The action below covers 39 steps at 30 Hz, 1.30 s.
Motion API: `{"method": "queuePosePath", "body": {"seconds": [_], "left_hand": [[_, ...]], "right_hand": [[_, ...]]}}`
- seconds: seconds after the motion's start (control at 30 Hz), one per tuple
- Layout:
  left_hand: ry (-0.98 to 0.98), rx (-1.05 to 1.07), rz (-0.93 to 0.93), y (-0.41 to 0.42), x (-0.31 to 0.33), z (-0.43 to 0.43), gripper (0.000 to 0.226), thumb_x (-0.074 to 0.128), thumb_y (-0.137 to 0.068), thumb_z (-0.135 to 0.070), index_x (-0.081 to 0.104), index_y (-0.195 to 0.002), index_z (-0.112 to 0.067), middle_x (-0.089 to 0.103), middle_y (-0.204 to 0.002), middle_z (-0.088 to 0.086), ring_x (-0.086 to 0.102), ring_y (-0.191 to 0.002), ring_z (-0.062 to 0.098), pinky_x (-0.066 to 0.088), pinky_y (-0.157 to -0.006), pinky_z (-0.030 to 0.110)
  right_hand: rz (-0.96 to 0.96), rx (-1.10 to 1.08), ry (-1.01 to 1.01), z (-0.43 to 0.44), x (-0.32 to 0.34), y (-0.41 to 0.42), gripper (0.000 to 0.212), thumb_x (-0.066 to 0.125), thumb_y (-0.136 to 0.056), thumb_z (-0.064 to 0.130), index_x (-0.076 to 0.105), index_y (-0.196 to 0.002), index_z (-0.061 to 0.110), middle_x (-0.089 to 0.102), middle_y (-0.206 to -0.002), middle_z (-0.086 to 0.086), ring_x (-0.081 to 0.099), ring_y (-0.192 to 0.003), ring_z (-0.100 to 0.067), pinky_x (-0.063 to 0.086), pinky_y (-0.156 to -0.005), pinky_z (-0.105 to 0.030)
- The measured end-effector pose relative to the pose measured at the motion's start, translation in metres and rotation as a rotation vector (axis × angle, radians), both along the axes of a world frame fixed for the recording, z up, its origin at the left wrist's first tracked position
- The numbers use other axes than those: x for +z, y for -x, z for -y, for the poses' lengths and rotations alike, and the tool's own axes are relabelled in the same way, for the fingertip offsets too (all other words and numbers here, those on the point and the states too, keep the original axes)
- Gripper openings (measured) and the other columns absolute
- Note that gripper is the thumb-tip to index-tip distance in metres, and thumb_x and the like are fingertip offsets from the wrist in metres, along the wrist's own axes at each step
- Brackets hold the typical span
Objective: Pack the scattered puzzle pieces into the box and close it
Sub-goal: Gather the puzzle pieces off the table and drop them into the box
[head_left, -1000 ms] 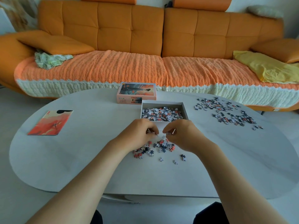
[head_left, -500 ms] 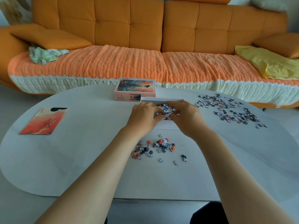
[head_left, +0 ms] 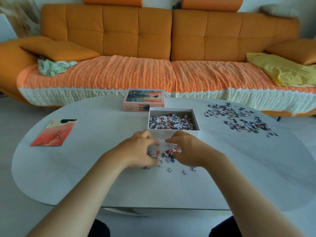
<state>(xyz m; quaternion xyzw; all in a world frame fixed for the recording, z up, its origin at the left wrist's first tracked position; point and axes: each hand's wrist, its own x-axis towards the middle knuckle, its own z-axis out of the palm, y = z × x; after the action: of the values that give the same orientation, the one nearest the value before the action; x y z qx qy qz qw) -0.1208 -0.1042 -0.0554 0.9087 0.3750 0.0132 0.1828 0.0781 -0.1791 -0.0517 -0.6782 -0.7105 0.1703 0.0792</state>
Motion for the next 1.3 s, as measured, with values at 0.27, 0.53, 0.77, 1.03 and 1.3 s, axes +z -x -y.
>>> {"method": "queuePosePath", "body": {"seconds": [0.27, 0.53, 0.77, 1.03, 1.3], "left_hand": [[0.062, -0.017, 0.122, 0.005, -0.012, 0.019, 0.042, 0.067, -0.088, -0.035, 0.060, -0.129, -0.035, 0.045, -0.104, -0.012, 0.051, -0.093, 0.006, 0.045, -0.088, 0.025], [0.079, 0.031, 0.012, 0.019, 0.004, 0.015, 0.062, 0.072, -0.078, -0.050, 0.050, -0.135, -0.038, 0.043, -0.119, -0.016, 0.043, -0.102, 0.003, 0.042, -0.092, 0.026], [0.077, 0.090, 0.100, 0.014, -0.005, 0.016, 0.042, 0.076, -0.082, -0.027, 0.065, -0.122, -0.028, 0.054, -0.103, -0.009, 0.055, -0.091, 0.007, 0.042, -0.080, 0.020], [0.109, 0.074, 0.155, -0.002, -0.001, 0.021, 0.055, 0.071, -0.086, -0.031, 0.053, -0.137, -0.023, 0.052, -0.115, -0.008, 0.054, -0.096, 0.007, 0.041, -0.084, 0.018], [0.061, -0.029, -0.009, -0.002, -0.012, 0.025, 0.099, 0.069, -0.073, -0.064, 0.025, -0.152, -0.026, 0.030, -0.135, -0.009, 0.029, -0.131, 0.010, 0.037, -0.107, 0.034]], "right_hand": [[-0.057, -0.013, 0.072, 0.011, 0.009, 0.002, 0.048, 0.044, -0.084, 0.006, 0.065, -0.118, 0.033, 0.053, -0.116, 0.012, 0.055, -0.107, -0.012, 0.047, -0.086, -0.024], [-0.031, -0.140, 0.259, 0.040, 0.021, -0.023, 0.060, 0.078, -0.074, 0.036, 0.051, -0.127, 0.039, 0.054, -0.104, 0.015, 0.057, -0.090, -0.007, 0.048, -0.077, -0.023], [-0.121, -0.212, 0.172, 0.035, 0.012, -0.014, 0.035, 0.076, -0.079, 0.017, 0.065, -0.111, 0.026, 0.067, -0.084, 0.010, 0.062, -0.072, -0.005, 0.049, -0.061, -0.019], [-0.156, -0.241, 0.053, 0.020, 0.007, 0.003, 0.030, 0.065, -0.084, 0.016, 0.065, -0.112, 0.026, 0.064, -0.091, 0.009, 0.062, -0.080, -0.011, 0.053, -0.068, -0.022], [0.032, -0.134, 0.187, 0.020, 0.007, 0.003, 0.101, 0.080, -0.060, 0.063, 0.034, -0.146, 0.034, 0.037, -0.130, 0.003, 0.050, -0.114, -0.021, 0.048, -0.094, -0.036]]}}
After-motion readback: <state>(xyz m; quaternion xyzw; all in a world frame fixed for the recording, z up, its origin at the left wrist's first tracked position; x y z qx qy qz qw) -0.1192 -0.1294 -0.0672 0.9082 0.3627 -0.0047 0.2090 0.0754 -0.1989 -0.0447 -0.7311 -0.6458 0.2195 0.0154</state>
